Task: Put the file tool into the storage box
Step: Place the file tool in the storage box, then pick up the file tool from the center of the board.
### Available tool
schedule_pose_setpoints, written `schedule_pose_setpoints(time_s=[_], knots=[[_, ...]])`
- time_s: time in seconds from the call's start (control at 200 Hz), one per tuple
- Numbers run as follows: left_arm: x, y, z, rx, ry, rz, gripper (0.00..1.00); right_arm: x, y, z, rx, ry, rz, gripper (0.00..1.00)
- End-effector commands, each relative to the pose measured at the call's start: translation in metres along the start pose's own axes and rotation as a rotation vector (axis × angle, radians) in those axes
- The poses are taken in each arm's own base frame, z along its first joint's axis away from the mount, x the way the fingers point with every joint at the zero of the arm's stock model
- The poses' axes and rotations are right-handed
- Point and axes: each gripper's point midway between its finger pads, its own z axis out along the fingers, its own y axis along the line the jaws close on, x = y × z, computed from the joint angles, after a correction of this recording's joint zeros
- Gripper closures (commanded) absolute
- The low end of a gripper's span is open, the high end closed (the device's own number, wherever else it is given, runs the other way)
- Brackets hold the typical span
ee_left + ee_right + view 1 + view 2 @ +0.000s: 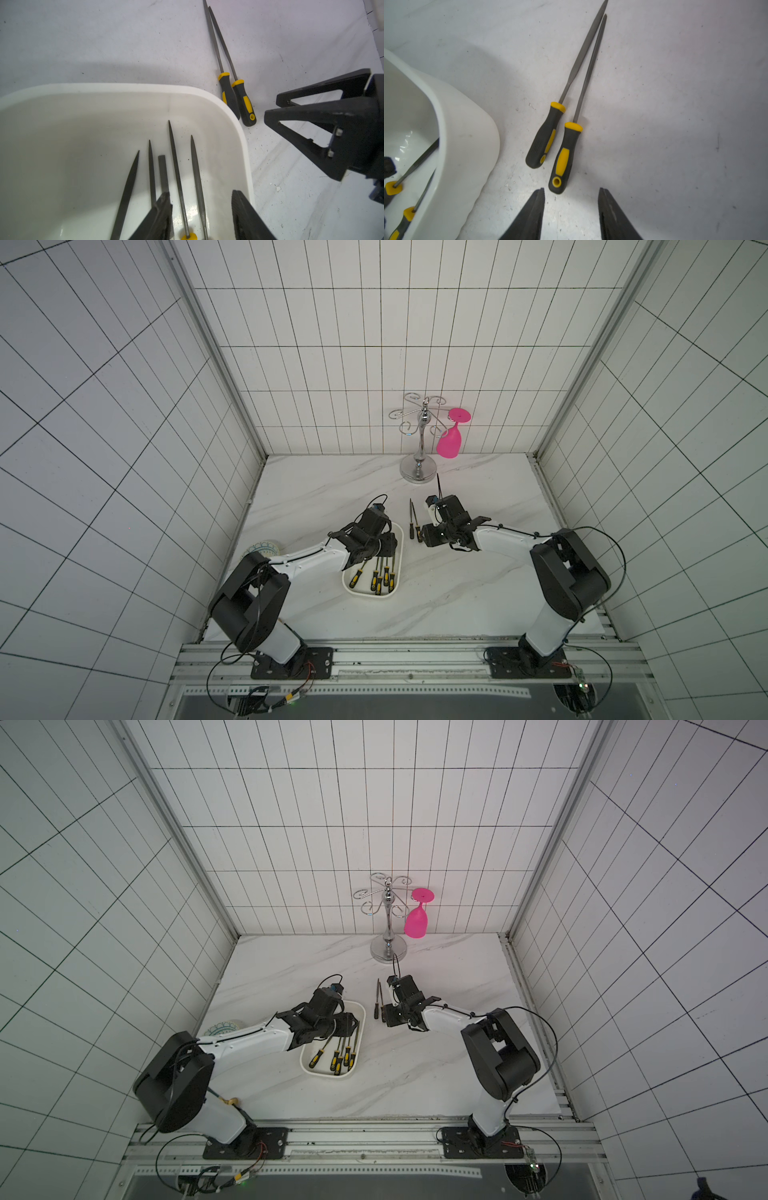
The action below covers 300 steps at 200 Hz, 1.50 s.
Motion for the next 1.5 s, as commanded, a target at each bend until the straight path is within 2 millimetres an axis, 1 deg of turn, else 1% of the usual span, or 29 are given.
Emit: schedule_pose_setpoints(time_s=[0.0,0.195,0.425,0.555,0.64,0.685,0.76,0.82,0.925,0.985,1.029,1.064,1.149,1.234,1.329,1.404,1.494], knots=[[-0.007,-0.002,-0.006,0.003,-0.035,0.012,0.50,-0.012,-0.002,0.008,0.012,0.008,-0.001,0.54],[-0.009,-0.001,-0.009,-0.001,-0.047,0.012,0.50,-0.003,-0.007,0.024,0.030,0.048,-0.001,0.54],[-0.008,-0.001,-0.009,-0.003,-0.048,0.011,0.50,0.008,-0.011,0.031,0.038,0.069,0.011,0.54],[-0.008,0.001,-0.011,-0.007,-0.054,0.006,0.50,0.015,-0.015,0.032,0.076,0.079,0.002,0.57],[-0.009,0.001,-0.012,-0.011,-0.061,0.003,0.50,0.019,-0.017,0.031,0.099,0.081,-0.008,0.63],[-0.012,0.000,-0.014,-0.008,-0.067,0.002,0.50,0.020,-0.017,0.032,0.111,0.082,-0.022,0.66],[-0.019,-0.004,-0.019,0.000,-0.087,-0.001,0.48,0.020,-0.017,0.032,0.127,0.087,-0.044,0.67],[-0.028,-0.009,-0.024,0.013,-0.109,-0.004,0.47,0.020,-0.016,0.032,0.144,0.091,-0.066,0.68],[-0.045,-0.018,-0.034,0.033,-0.154,-0.012,0.45,0.024,-0.022,0.031,0.204,0.111,-0.114,0.70],[-0.052,-0.023,-0.039,0.045,-0.175,-0.018,0.44,0.025,-0.025,0.030,0.235,0.120,-0.128,0.76],[-0.056,-0.026,-0.041,0.055,-0.188,-0.024,0.44,0.026,-0.027,0.030,0.254,0.126,-0.131,0.91],[-0.059,-0.027,-0.043,0.060,-0.198,-0.031,0.43,0.025,-0.030,0.028,0.269,0.128,-0.131,0.99],[-0.063,-0.030,-0.046,0.074,-0.214,-0.037,0.41,0.024,-0.032,0.024,0.292,0.132,-0.126,1.00],[-0.066,-0.030,-0.049,0.076,-0.226,-0.046,0.40,0.014,-0.025,0.013,0.269,0.113,-0.116,1.00],[-0.069,-0.030,-0.051,0.091,-0.239,-0.056,0.37,-0.002,-0.009,-0.007,0.200,0.057,-0.110,1.00],[-0.072,-0.033,-0.053,0.112,-0.252,-0.062,0.35,-0.013,0.013,-0.026,0.094,0.022,-0.121,1.00],[-0.074,-0.036,-0.054,0.128,-0.263,-0.065,0.33,-0.017,0.041,-0.044,-0.056,0.000,-0.128,1.00]])
